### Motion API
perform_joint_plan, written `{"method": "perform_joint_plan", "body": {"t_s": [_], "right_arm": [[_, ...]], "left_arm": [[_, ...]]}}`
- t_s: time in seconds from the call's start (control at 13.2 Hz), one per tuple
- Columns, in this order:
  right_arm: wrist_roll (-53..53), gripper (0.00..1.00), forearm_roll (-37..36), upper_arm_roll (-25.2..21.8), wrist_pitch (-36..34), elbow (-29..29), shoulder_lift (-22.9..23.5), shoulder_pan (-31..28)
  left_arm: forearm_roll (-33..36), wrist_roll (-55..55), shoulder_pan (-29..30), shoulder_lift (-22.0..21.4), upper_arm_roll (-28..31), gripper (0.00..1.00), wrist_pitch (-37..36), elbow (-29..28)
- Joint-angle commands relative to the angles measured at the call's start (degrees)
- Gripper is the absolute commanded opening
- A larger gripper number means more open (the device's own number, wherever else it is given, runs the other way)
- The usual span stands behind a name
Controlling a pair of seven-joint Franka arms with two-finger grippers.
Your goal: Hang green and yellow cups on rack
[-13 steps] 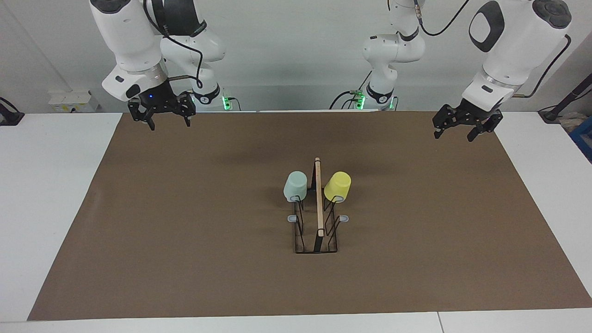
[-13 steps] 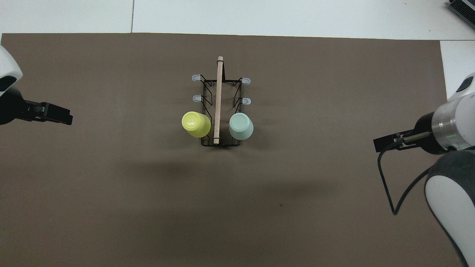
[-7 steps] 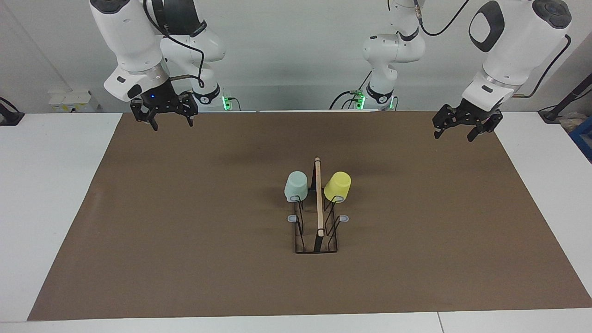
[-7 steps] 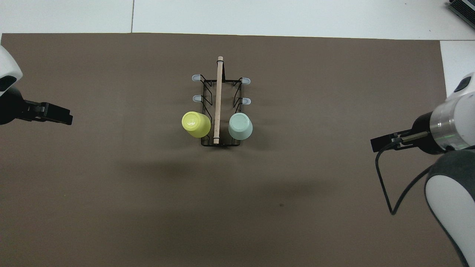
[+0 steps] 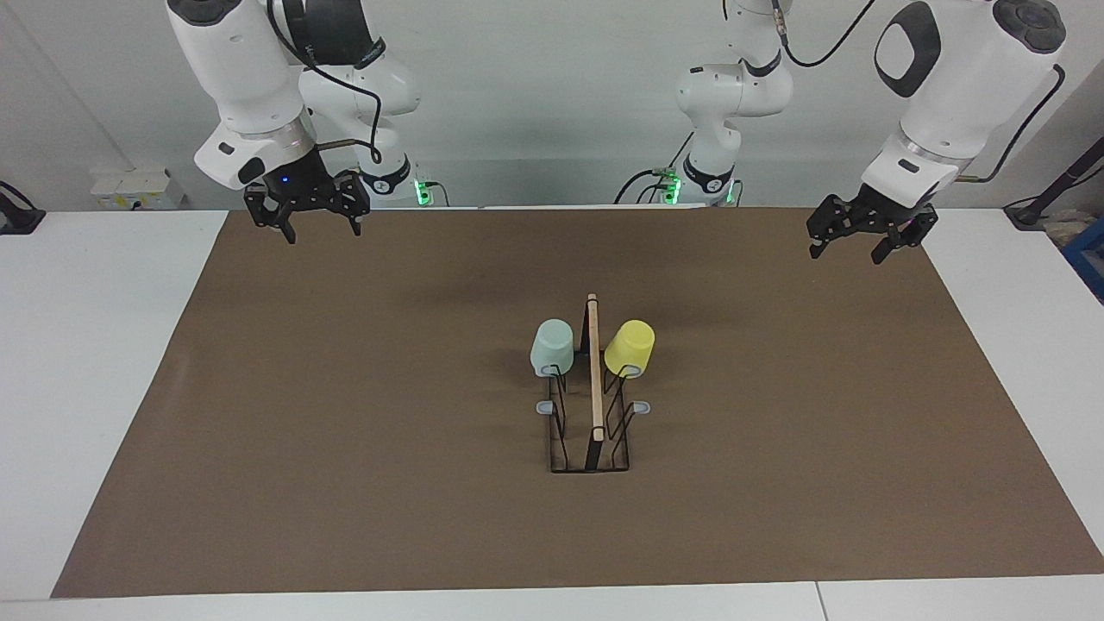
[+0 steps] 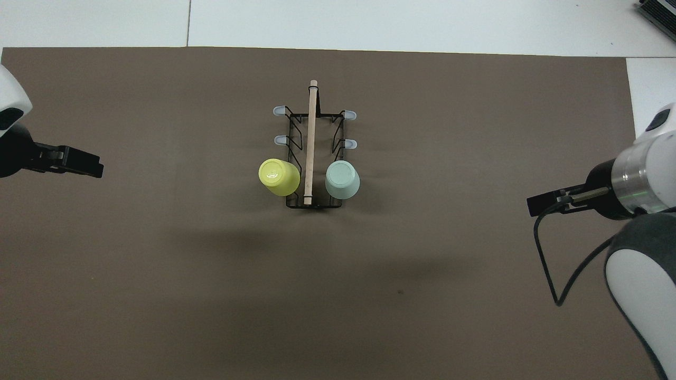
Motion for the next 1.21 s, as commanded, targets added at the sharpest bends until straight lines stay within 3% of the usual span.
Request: {"method": "perform_joint_plan", "body": {"t_s": [0.0,1.13], "right_arm": [[1.05,1.0,1.05,0.17,0.37,0.73,0.49,-0.13],[1.31,1.0,0.96,0.17,1.43,0.73,0.49,-0.04]], "left_arm": [[-0.41,0.51,0.58,-0.93,-0.23,1.0,0.31,-0.66],[-0.41,0.51,-1.0,-0.93,-0.75,1.0,1.63,-0.75]]}}
